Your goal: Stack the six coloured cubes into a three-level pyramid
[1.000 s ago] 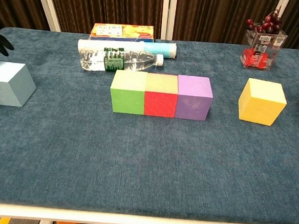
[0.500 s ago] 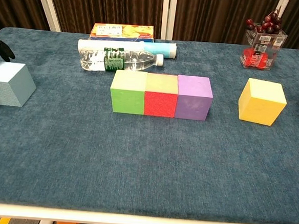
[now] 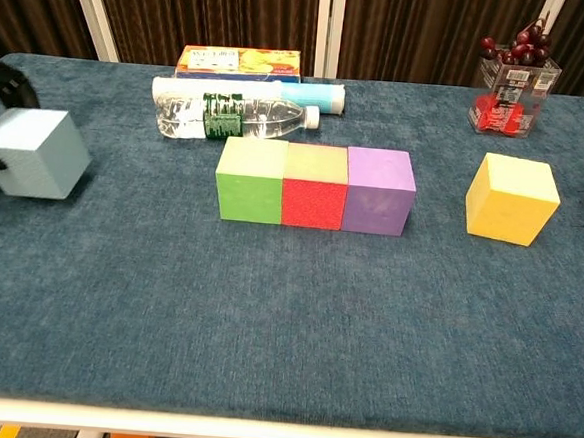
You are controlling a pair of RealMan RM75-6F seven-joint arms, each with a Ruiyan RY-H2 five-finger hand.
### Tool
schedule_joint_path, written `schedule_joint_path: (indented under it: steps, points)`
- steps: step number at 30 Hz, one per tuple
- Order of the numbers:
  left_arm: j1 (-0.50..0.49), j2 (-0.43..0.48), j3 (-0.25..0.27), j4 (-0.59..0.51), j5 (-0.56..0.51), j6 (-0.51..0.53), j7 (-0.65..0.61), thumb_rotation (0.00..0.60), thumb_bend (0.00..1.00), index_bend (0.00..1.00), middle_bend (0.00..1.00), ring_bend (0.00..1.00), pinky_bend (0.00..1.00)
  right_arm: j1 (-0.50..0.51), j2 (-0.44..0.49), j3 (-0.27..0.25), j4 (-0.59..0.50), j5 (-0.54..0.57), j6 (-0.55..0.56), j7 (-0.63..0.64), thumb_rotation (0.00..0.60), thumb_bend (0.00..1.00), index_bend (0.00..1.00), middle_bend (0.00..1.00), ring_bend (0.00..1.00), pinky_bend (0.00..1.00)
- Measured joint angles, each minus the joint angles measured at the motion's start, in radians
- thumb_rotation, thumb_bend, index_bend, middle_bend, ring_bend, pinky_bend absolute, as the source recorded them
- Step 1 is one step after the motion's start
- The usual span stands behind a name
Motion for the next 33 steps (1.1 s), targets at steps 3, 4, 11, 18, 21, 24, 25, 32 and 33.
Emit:
schedule_joint_path:
  steps: [3, 4, 11, 18, 21, 24, 25, 32, 33]
  points:
    - [-0.021, 0.024, -0.025, -0.078, -0.002, -0.002, 0.009, 0.6, 0.14, 0.47, 0.48, 0.27, 0.04, -0.003, 0.003, 0.003, 0.002, 0.001, 0.003, 0.009, 0.6, 0.02, 0.0, 0.14, 0.0, 0.0]
    - [-0.029, 0.031, -0.034, -0.104, -0.004, -0.004, 0.016, 0.6, 0.14, 0.47, 0.48, 0.27, 0.04, -0.004, 0.005, 0.003, 0.003, 0.0, 0.004, 0.011, 0.6, 0.02, 0.0, 0.14, 0.0, 0.0]
    - [-0.126, 0.055, -0.111, -0.28, -0.079, -0.046, 0.142, 0.6, 0.14, 0.47, 0.47, 0.27, 0.04, -0.011, 0.015, 0.003, 0.015, -0.005, 0.004, 0.034, 0.6, 0.02, 0.0, 0.14, 0.0, 0.0]
    - [-0.219, 0.029, -0.15, -0.362, -0.214, -0.061, 0.342, 0.6, 0.14, 0.46, 0.47, 0.27, 0.04, -0.019, 0.028, 0.005, 0.028, -0.01, 0.004, 0.059, 0.6, 0.02, 0.0, 0.14, 0.0, 0.0]
    - [-0.27, 0.006, -0.16, -0.385, -0.297, -0.067, 0.43, 0.6, 0.14, 0.46, 0.47, 0.27, 0.04, -0.021, 0.031, 0.007, 0.032, -0.012, 0.003, 0.069, 0.6, 0.02, 0.0, 0.14, 0.0, 0.0]
    - [-0.325, -0.023, -0.167, -0.396, -0.382, -0.067, 0.515, 0.6, 0.14, 0.46, 0.47, 0.27, 0.05, -0.025, 0.035, 0.007, 0.037, -0.015, 0.002, 0.08, 0.6, 0.02, 0.0, 0.14, 0.0, 0.0]
    - [-0.342, -0.031, -0.168, -0.398, -0.408, -0.066, 0.541, 0.6, 0.14, 0.45, 0.47, 0.27, 0.05, -0.025, 0.036, 0.007, 0.038, -0.016, 0.002, 0.081, 0.6, 0.02, 0.0, 0.14, 0.0, 0.0]
    - [-0.461, -0.1, -0.173, -0.401, -0.598, -0.03, 0.698, 0.6, 0.14, 0.45, 0.47, 0.27, 0.05, -0.031, 0.042, 0.005, 0.043, -0.024, -0.001, 0.099, 0.6, 0.02, 0.0, 0.14, 0.0, 0.0]
    - [-0.474, -0.107, -0.173, -0.4, -0.616, -0.026, 0.709, 0.6, 0.14, 0.45, 0.47, 0.27, 0.05, -0.032, 0.042, 0.005, 0.044, -0.024, 0.0, 0.102, 0.6, 0.02, 0.0, 0.14, 0.0, 0.0]
